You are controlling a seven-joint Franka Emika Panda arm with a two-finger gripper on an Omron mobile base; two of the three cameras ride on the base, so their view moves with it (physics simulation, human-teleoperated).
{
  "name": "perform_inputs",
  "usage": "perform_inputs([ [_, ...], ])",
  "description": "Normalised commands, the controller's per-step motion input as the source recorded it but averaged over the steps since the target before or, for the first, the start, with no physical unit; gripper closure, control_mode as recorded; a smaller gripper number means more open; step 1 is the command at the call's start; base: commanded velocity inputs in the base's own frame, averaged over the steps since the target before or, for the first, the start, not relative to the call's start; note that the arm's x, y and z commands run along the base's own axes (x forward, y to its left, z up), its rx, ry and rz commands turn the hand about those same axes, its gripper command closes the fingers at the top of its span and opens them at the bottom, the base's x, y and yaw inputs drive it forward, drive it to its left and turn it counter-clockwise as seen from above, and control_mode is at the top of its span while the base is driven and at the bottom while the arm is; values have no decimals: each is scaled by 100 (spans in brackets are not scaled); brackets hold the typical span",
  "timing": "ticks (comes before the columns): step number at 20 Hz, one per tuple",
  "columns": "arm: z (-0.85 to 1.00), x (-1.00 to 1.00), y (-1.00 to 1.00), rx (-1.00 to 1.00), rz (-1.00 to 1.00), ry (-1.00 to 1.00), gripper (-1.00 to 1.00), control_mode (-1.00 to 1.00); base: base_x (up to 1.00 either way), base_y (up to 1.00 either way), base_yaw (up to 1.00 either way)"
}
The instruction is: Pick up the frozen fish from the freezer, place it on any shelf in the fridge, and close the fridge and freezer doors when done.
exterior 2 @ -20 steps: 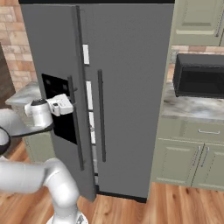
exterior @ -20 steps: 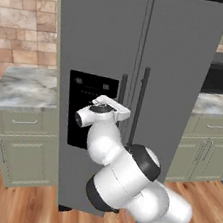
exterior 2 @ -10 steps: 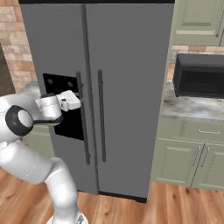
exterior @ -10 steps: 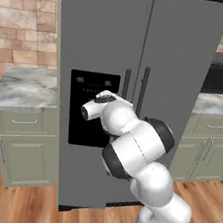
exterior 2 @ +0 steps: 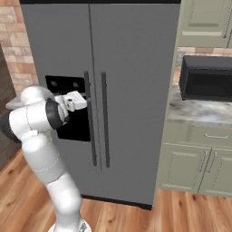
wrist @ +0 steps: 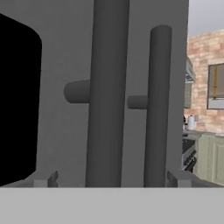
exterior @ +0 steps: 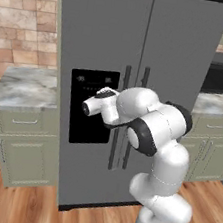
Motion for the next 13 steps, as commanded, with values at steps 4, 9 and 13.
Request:
perform_inputs([
  [4, 0, 39, 0, 0, 0, 0, -100, -100, 0, 0, 0],
  [9, 0, 32, -5, 0, 1, 0, -100, -100, 0, 0, 0],
  [13, 0, 0, -3, 0, 1, 0, -100, -100, 0, 0, 0],
])
